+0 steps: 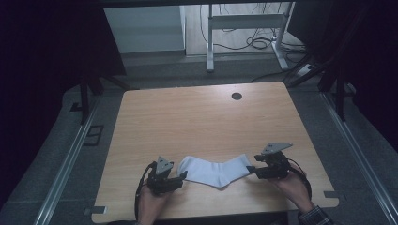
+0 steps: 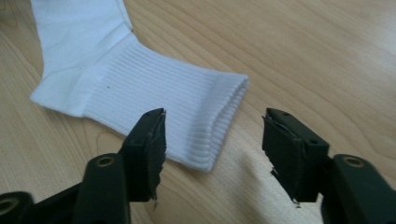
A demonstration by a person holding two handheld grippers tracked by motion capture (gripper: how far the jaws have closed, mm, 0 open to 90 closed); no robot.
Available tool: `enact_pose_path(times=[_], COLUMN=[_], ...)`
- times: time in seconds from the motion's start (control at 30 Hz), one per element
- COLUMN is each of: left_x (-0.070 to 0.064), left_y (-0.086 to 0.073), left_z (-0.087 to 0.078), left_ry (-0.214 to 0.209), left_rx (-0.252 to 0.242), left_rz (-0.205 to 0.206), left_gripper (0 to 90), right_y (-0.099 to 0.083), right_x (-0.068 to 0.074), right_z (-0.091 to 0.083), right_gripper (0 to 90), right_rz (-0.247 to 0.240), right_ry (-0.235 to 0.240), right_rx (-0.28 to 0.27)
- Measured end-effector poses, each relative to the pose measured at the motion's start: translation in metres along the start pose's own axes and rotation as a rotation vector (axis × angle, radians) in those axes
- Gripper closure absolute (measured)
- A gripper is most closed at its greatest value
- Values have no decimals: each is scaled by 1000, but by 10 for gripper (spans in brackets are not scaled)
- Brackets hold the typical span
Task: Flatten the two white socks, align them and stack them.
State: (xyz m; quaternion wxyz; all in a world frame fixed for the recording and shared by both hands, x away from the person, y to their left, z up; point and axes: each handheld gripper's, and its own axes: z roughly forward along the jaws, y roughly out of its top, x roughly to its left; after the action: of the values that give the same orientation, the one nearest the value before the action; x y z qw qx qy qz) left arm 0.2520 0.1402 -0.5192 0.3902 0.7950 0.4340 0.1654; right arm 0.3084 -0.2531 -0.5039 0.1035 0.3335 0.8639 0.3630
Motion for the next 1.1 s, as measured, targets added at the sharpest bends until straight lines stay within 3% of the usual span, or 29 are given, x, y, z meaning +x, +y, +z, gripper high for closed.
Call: enact_pose_path(times=[0.1,0.37,0.57,0.73,0.87,1.1], left_x=[2,5,5,8,11,8], left_y=[-1,-6,-13,-21,-26,-30], left_z=[-8,-20,-21,-21,-19,-9], left_ry=[-21,-25,-21,-27,-40,-16], left_rx=[-11,0,54,96,123,170], left_rz=[-4,13,38,32,25,65], left_gripper=[286,195,171,165,163,139], right_y=[0,-8,-20,-32,-40,-50], right_x=[0,0,-3,-8,-13,-19], right_z=[-4,-15,-22,-23,-21,-11], right_gripper=[353,300,273,239,213,129], right_rz=[-7,-17,-2,9,15,-7], right_ry=[-13,-41,-61,-79,-85,-81], right_rx=[-15,-34,-24,3,30,59])
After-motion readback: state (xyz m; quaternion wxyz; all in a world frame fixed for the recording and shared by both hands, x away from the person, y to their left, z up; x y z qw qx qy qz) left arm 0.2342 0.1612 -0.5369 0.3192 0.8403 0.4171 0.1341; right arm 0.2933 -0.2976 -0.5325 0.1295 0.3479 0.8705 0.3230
